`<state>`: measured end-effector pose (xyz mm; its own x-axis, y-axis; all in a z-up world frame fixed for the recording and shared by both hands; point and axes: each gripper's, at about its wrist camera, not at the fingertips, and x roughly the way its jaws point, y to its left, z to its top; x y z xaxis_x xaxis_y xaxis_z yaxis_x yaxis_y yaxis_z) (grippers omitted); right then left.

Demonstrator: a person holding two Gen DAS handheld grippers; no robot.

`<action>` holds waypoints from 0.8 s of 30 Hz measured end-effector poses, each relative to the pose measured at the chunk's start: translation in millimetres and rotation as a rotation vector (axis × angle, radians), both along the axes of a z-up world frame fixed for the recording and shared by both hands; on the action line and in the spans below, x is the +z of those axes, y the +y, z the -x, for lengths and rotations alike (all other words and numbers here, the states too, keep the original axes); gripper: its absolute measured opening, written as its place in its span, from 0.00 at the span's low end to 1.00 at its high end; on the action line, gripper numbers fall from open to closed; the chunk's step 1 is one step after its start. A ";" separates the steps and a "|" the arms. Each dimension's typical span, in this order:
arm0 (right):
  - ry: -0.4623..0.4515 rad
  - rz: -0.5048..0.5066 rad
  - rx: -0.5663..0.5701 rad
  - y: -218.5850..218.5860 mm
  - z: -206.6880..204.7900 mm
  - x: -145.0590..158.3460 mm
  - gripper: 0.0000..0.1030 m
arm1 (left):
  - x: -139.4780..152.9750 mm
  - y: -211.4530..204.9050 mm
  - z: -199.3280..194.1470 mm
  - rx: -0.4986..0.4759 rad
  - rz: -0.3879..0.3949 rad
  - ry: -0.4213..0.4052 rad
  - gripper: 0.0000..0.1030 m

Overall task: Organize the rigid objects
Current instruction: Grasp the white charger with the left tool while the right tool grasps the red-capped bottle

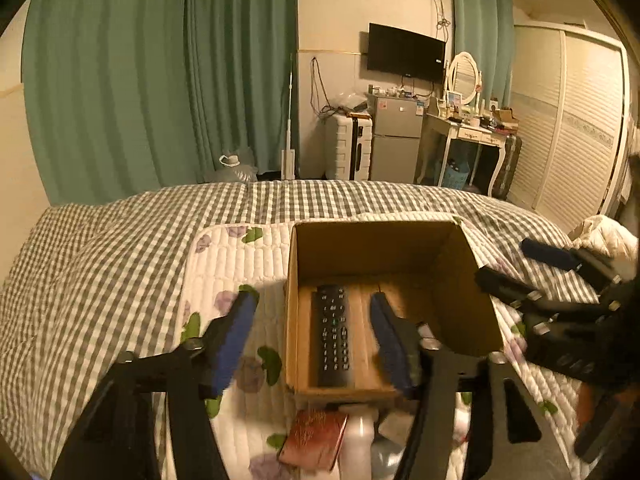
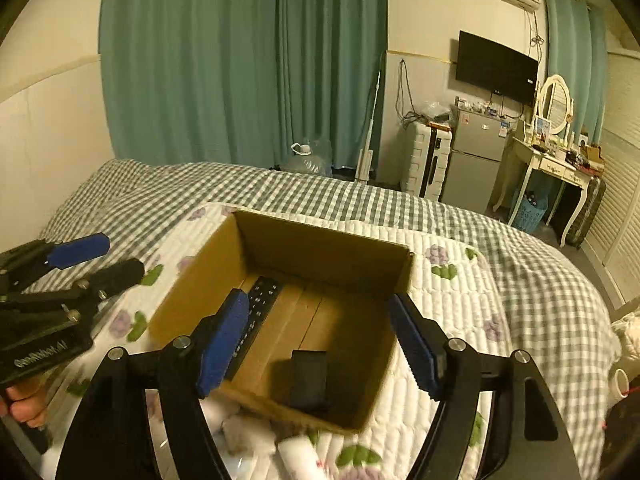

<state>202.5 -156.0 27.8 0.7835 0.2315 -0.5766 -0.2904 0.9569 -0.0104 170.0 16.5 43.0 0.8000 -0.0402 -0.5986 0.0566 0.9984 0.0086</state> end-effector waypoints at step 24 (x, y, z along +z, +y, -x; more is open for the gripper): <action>0.416 0.129 0.052 -7.1 25.2 -181.9 0.45 | -154.4 1.7 60.5 0.019 -0.018 0.277 0.87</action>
<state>177.3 -163.1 -154.1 0.4676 0.1702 -0.8674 -0.3433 0.9392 -0.0008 109.5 18.1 -111.4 0.6063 -0.0146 -0.7951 0.0408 0.9991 0.0127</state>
